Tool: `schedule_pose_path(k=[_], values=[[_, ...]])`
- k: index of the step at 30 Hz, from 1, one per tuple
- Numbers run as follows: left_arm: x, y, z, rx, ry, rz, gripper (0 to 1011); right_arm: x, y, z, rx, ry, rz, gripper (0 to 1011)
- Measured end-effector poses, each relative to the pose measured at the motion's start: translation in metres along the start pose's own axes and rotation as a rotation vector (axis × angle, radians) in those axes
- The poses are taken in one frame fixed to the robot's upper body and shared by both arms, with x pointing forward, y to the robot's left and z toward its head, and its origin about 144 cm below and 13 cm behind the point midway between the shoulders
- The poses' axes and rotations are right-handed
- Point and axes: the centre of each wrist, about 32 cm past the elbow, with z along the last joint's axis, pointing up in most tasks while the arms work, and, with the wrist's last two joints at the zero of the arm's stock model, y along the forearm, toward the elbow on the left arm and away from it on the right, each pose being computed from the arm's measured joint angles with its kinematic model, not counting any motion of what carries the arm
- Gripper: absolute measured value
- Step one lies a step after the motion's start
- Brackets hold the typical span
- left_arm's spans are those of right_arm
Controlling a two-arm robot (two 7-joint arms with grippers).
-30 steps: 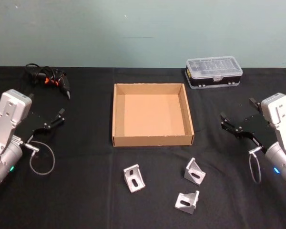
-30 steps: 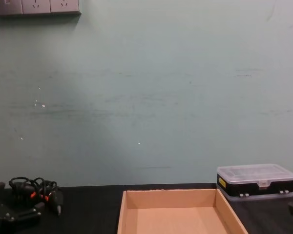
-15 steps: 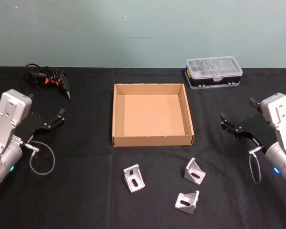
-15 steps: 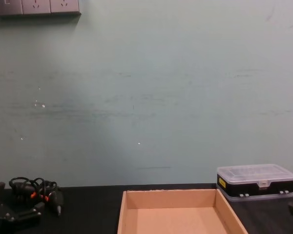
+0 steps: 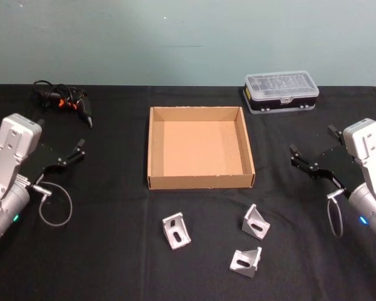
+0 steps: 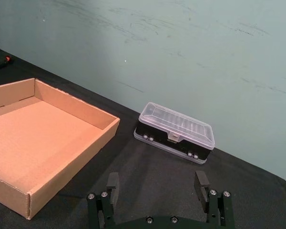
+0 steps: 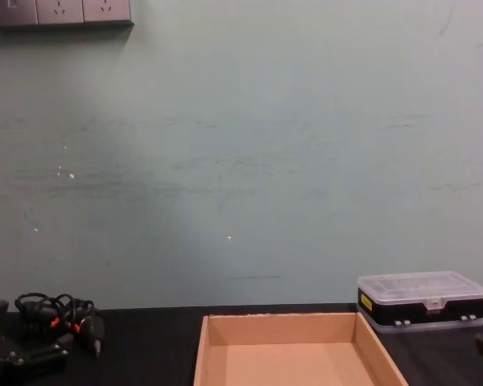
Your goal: Use one hand to pick up the angle iron from the table and place it into the box.
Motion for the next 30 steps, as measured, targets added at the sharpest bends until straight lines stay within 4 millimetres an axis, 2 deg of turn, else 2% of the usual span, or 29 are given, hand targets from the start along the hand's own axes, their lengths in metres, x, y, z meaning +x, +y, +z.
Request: schedule_pose_path(k=[23,30], values=[[0.0,0.0,0.0,0.0,0.0,0.0,1000,0.0,-0.0001,0.0,0.0,0.001,-0.001,1000],[0.0,0.0,0.0,0.0,0.0,0.0,1000,0.001,-0.0059,0.0052,0.013,0.013,-0.013,1000]])
